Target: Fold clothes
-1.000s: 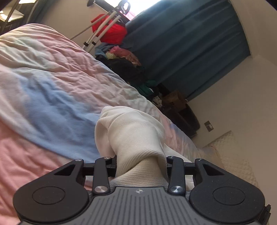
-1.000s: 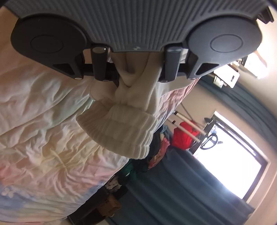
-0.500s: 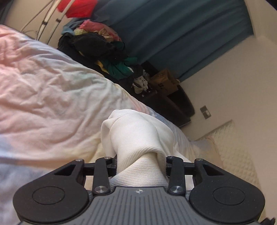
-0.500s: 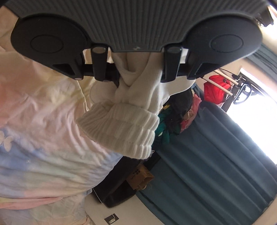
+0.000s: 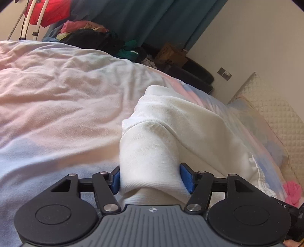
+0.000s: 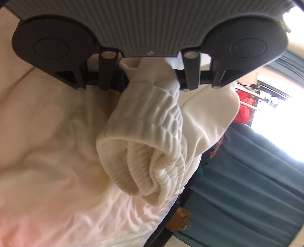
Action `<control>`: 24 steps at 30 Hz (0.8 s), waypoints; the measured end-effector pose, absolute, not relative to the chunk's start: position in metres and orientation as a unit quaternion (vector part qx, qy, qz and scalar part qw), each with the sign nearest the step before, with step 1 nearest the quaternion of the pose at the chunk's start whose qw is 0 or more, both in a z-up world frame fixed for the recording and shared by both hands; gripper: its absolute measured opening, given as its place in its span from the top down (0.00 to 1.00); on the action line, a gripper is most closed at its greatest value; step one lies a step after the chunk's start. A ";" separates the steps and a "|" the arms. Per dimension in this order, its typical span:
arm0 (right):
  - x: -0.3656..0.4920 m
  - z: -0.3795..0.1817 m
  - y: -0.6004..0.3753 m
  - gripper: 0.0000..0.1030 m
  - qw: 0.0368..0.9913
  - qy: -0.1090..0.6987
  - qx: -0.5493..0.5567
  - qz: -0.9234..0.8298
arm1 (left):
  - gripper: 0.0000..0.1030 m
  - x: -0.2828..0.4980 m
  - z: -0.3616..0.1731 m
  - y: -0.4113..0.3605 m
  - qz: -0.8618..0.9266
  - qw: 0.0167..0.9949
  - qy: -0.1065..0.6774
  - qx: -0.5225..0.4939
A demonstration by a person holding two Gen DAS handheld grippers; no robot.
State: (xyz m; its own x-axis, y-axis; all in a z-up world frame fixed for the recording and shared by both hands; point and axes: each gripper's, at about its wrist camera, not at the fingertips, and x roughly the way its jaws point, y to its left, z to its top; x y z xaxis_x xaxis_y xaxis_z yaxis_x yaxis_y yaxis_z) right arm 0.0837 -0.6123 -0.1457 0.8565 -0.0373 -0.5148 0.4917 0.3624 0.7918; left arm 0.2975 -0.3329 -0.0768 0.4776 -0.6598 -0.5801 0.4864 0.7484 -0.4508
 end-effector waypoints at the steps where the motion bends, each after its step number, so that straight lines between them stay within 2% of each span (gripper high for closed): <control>1: 0.084 -0.139 -0.614 0.57 0.787 0.224 0.548 -0.173 | 0.38 0.293 -0.067 -0.331 -0.332 0.854 0.387 -0.103; 6: 0.064 -0.074 -0.606 0.57 0.784 0.268 0.514 -0.221 | 0.35 0.262 -0.004 -0.315 -0.317 0.867 0.381 -0.049; 7: 0.058 -0.059 -0.603 0.57 0.791 0.269 0.503 -0.222 | 0.25 0.251 0.013 -0.309 -0.316 0.872 0.371 -0.050; 9: 0.043 -0.032 -0.598 0.57 0.798 0.261 0.503 -0.207 | 0.13 0.231 0.045 -0.297 -0.320 0.880 0.347 -0.053; 11: 0.024 -0.005 -0.584 0.57 0.819 0.252 0.480 -0.189 | 0.13 0.201 0.084 -0.287 -0.334 0.886 0.316 -0.048; 13: 0.004 0.023 -0.568 0.57 0.842 0.242 0.450 -0.171 | 0.00 0.170 0.117 -0.278 -0.343 0.893 0.289 -0.041; 21: -0.073 0.127 -0.498 0.55 0.919 0.202 0.321 -0.106 | 0.00 0.033 0.201 -0.249 -0.354 0.912 0.207 0.010; 23: -0.089 0.141 -0.478 0.37 0.933 0.188 0.290 -0.102 | 0.00 0.002 0.212 -0.238 -0.358 0.915 0.184 0.011; 24: -0.097 0.148 -0.468 0.22 0.939 0.179 0.275 -0.100 | 0.00 -0.013 0.216 -0.232 -0.363 0.915 0.175 0.010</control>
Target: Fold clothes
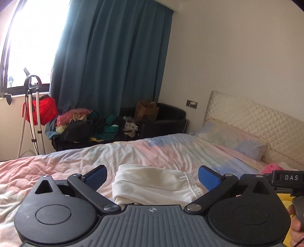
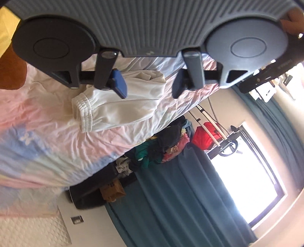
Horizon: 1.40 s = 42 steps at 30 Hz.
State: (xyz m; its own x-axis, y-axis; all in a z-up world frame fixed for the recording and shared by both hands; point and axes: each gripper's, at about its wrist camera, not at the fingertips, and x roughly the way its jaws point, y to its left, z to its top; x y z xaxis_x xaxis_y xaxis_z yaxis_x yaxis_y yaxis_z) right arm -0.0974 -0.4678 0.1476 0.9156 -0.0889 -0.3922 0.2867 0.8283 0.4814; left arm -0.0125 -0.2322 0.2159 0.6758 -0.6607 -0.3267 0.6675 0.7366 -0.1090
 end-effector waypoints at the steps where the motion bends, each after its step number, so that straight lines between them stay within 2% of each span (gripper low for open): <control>1: -0.107 0.154 -0.457 0.15 0.945 0.168 0.263 -0.098 | 0.00 -0.024 0.218 -0.226 -0.369 0.914 0.168 0.005; 8: -0.147 0.163 -0.403 0.16 0.970 0.113 0.180 -0.119 | 0.00 -0.091 0.215 -0.196 -0.348 0.927 0.139 0.001; 17: -0.174 0.131 -0.371 0.17 0.977 0.058 0.109 -0.174 | 0.01 -0.112 0.184 -0.188 -0.310 0.940 0.141 0.027; 31: -0.146 0.059 -0.358 0.17 0.973 0.103 0.084 -0.186 | 0.01 -0.091 0.119 -0.184 -0.286 0.945 0.149 0.049; 42: -0.135 0.047 -0.346 0.17 0.966 0.112 0.072 -0.222 | 0.03 -0.085 0.105 -0.187 -0.275 0.947 0.158 0.053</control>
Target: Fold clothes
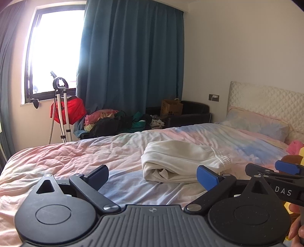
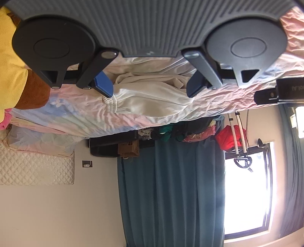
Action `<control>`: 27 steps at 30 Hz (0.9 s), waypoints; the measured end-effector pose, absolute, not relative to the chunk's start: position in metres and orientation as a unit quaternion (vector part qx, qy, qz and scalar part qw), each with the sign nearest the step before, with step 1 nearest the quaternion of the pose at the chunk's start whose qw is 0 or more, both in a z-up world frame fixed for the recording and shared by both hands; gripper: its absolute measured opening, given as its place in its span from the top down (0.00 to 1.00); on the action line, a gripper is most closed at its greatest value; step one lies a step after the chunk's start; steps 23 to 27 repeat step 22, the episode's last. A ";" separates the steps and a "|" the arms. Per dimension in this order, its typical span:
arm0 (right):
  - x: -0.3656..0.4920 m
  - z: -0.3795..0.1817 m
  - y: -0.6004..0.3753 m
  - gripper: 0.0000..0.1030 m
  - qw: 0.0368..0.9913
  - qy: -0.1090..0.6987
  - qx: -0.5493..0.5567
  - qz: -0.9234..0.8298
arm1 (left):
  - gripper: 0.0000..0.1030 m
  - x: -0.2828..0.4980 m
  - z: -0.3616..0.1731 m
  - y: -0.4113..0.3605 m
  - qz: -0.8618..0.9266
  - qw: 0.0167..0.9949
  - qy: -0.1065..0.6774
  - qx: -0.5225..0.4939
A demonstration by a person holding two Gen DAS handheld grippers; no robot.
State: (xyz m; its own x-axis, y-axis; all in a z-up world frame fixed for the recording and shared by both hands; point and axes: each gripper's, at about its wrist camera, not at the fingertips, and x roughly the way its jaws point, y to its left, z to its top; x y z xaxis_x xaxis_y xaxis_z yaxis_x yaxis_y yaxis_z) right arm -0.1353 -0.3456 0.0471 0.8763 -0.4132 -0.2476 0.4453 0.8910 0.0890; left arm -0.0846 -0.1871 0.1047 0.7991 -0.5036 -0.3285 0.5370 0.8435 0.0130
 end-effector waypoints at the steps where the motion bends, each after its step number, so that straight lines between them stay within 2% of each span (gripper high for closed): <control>1: -0.135 0.047 -0.345 0.17 0.966 0.112 0.069 -0.223 | 0.03 -0.085 0.104 -0.188 -0.273 0.947 0.158 0.055; 27: -0.131 0.045 -0.341 0.17 0.965 0.127 0.064 -0.221 | 0.00 -0.096 0.105 -0.192 -0.256 0.954 0.141 0.069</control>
